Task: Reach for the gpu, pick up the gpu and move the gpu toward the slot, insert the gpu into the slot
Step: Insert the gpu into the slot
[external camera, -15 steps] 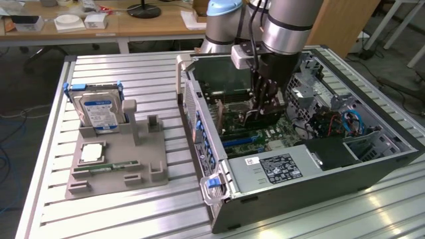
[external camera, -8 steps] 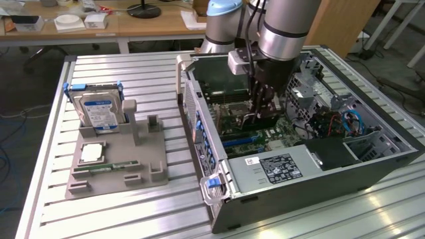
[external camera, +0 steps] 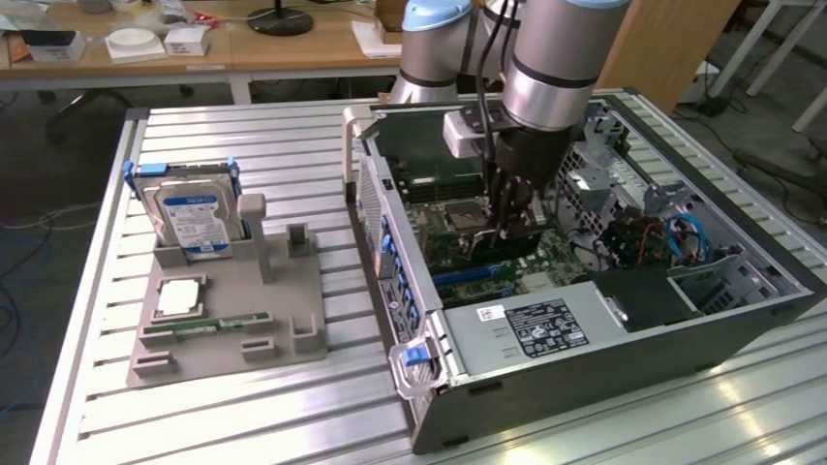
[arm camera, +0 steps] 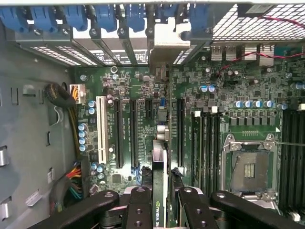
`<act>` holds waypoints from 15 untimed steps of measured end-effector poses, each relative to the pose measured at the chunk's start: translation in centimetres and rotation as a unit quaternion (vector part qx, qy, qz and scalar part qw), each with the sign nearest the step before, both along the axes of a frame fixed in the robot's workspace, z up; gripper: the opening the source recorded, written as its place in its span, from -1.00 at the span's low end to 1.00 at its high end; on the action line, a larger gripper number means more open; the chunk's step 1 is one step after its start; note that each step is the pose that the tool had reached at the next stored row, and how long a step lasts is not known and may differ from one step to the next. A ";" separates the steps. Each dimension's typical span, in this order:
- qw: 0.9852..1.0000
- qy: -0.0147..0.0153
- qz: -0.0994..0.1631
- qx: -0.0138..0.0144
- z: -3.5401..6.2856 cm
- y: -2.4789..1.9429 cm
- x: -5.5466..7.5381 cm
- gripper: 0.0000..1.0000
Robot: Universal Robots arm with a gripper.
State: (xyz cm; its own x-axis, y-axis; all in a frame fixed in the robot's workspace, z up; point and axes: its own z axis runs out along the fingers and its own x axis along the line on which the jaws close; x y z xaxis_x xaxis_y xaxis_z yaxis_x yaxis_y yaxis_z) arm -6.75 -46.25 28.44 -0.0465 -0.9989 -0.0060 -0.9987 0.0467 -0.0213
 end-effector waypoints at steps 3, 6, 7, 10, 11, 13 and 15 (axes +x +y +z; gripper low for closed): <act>1.000 0.000 0.000 0.001 -0.31 -0.02 -0.2 -0.48; 1.000 0.000 0.000 0.003 -0.53 -0.02 -0.6 -0.48; 1.000 0.000 0.000 0.004 -0.59 -0.02 -0.7 -0.48; 1.000 0.000 0.000 0.005 -0.78 -0.02 -0.9 -0.48; 1.000 0.000 0.000 0.006 -0.84 -0.02 -0.9 -0.48; 1.000 0.000 0.000 0.006 -0.96 -0.03 -1.1 -0.48; 1.000 0.000 0.000 0.006 -1.01 -0.03 -1.1 -0.48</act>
